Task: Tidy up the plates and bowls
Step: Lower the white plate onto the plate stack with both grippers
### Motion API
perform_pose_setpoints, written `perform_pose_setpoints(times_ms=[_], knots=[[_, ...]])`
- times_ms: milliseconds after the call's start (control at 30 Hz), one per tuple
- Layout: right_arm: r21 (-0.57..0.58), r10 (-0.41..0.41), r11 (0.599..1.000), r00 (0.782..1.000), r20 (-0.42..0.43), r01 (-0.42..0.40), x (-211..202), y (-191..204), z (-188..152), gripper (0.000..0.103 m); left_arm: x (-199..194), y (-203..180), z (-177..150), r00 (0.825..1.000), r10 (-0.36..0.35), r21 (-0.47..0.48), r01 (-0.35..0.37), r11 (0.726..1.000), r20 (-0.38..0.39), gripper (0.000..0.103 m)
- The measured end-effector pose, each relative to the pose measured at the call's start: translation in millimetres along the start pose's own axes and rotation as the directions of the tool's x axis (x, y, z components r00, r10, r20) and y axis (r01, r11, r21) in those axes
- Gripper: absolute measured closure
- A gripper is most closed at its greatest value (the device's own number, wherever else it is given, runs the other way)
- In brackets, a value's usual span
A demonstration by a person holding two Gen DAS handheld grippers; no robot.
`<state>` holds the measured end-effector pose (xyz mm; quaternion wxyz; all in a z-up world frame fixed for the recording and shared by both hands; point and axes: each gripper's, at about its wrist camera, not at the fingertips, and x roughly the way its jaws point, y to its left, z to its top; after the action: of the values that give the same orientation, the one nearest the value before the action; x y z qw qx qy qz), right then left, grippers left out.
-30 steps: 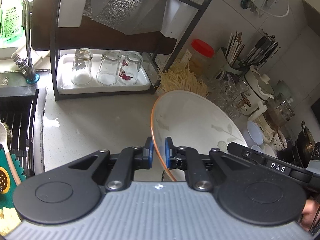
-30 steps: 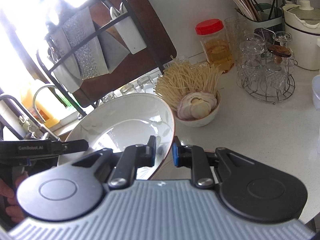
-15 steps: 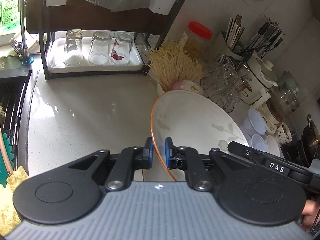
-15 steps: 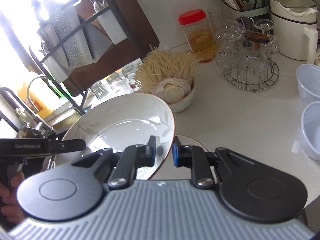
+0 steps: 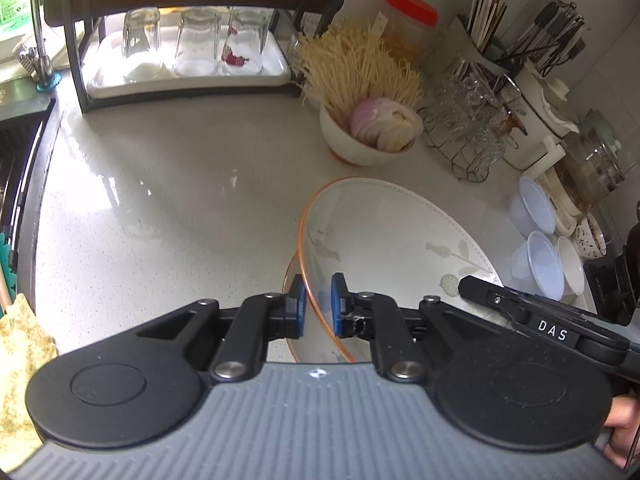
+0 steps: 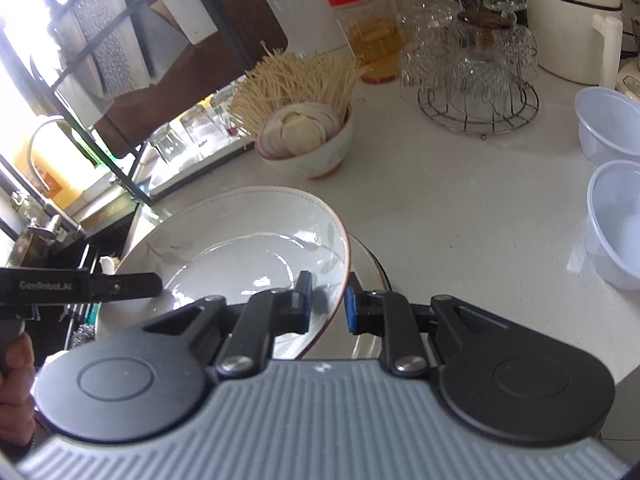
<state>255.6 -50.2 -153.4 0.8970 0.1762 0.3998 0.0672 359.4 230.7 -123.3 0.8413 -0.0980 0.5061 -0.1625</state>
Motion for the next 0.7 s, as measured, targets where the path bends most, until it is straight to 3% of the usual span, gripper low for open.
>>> perform_pose_setpoints(times_ms=[567, 700], knots=[[-0.063, -0.076, 0.995, 0.997, -0.028, 0.074, 14, 0, -4, 0.082, 31, 1, 1, 0.996, 0.018, -0.027, -0.021, 0.999, -0.084, 0.086], [-0.079, -0.089, 0.993, 0.996, -0.029, 0.087, 15, 1, -3, 0.082, 35, -4, 2, 0.995, 0.035, 0.009, -0.035, 0.999, -0.089, 0.085]])
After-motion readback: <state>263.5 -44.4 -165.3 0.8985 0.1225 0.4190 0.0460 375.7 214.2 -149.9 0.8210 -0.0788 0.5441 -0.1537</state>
